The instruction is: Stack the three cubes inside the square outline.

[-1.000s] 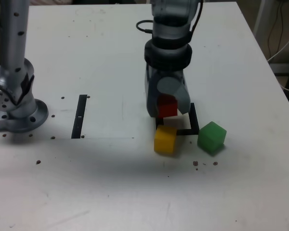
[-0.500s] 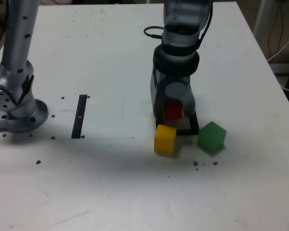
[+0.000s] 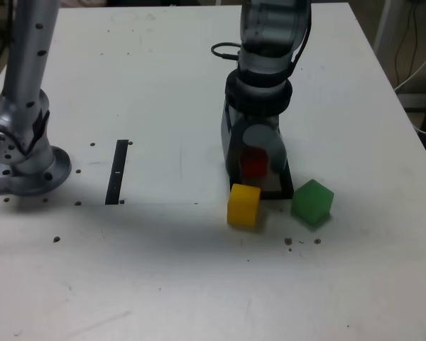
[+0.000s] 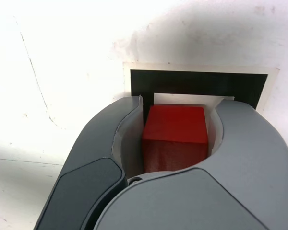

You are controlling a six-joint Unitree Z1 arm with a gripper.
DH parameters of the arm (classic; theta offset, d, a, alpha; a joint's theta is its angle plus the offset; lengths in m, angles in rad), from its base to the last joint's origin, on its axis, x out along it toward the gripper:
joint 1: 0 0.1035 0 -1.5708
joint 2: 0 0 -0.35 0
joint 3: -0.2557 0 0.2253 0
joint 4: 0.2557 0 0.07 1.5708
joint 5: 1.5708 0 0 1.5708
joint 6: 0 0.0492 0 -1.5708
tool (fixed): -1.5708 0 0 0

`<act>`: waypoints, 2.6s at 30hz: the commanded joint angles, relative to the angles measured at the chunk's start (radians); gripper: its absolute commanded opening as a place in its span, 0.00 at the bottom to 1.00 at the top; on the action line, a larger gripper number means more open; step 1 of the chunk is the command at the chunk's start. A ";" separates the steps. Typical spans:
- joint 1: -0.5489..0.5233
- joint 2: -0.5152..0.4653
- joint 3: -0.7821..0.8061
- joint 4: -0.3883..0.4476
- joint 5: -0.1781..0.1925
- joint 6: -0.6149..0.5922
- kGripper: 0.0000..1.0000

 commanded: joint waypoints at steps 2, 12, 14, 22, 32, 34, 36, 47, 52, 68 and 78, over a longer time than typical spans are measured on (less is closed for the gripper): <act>0.002 -0.001 0.000 -0.003 0.004 0.003 0.37; 0.002 -0.001 0.025 -0.043 0.007 0.008 0.57; 0.002 -0.002 0.026 -0.052 0.008 0.012 0.61; 0.002 -0.004 0.036 -0.079 0.009 0.027 0.91; 0.005 -0.053 0.062 -0.069 0.008 0.023 0.99; 0.005 -0.074 0.064 -0.056 0.006 0.023 0.99; 0.005 -0.100 0.062 -0.032 0.004 0.022 0.99; -0.034 -0.149 -0.116 0.233 0.001 0.009 0.99; -0.089 -0.155 -0.231 0.317 -0.016 -0.065 0.99; -0.178 -0.074 -0.297 0.296 -0.074 -0.408 0.99; -0.179 -0.008 -0.298 0.198 -0.064 -0.482 0.99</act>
